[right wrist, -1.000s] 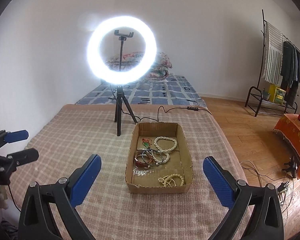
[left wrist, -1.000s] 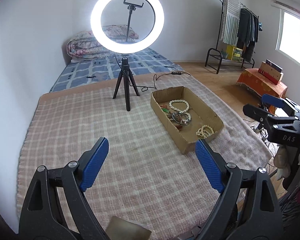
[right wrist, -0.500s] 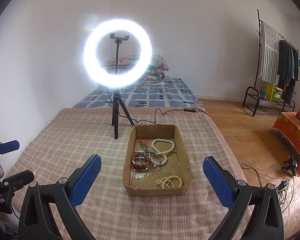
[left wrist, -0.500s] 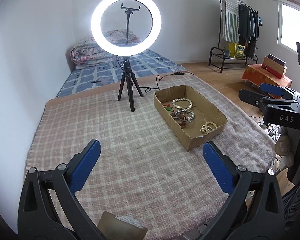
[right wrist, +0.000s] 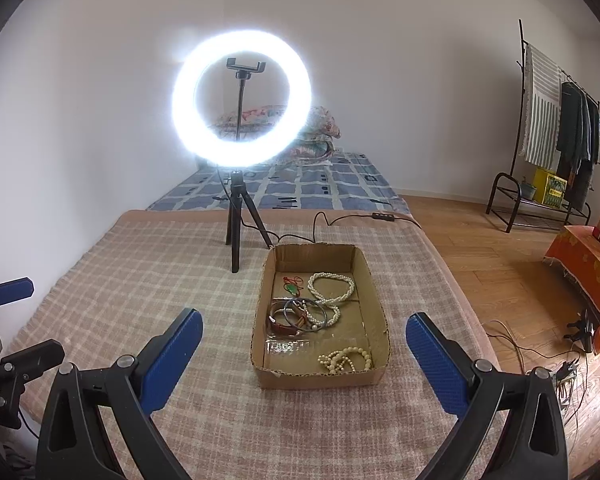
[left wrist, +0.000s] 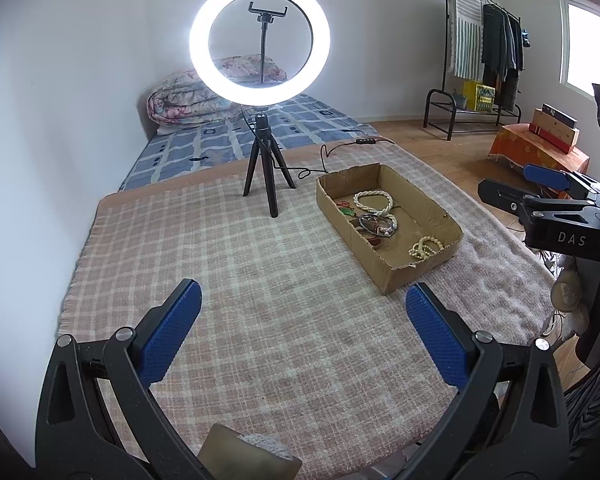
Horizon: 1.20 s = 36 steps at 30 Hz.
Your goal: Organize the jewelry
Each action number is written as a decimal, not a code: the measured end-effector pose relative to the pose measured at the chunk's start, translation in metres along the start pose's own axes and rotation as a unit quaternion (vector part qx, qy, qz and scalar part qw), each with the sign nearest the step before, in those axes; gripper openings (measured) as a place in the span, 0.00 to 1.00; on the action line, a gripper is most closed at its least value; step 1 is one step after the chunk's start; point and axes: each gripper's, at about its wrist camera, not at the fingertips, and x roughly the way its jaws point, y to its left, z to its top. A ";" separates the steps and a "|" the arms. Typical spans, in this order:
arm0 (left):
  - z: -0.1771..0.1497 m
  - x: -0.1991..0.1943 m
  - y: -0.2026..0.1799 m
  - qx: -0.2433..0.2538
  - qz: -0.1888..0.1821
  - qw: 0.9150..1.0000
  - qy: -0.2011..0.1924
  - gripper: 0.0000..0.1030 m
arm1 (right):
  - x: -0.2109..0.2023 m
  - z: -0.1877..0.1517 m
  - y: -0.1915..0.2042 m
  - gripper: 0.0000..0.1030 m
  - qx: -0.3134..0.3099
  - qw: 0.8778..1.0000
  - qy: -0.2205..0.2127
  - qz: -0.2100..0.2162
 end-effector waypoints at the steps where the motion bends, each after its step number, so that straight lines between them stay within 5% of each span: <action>1: 0.000 0.000 0.000 0.000 0.000 1.000 0.000 1.00 | 0.000 0.000 0.000 1.00 -0.001 1.000 0.000 0.001; 36: 0.006 -0.005 0.001 -0.004 0.005 1.000 -0.007 1.00 | 0.001 -0.003 0.001 1.00 0.000 1.000 -0.001 -0.001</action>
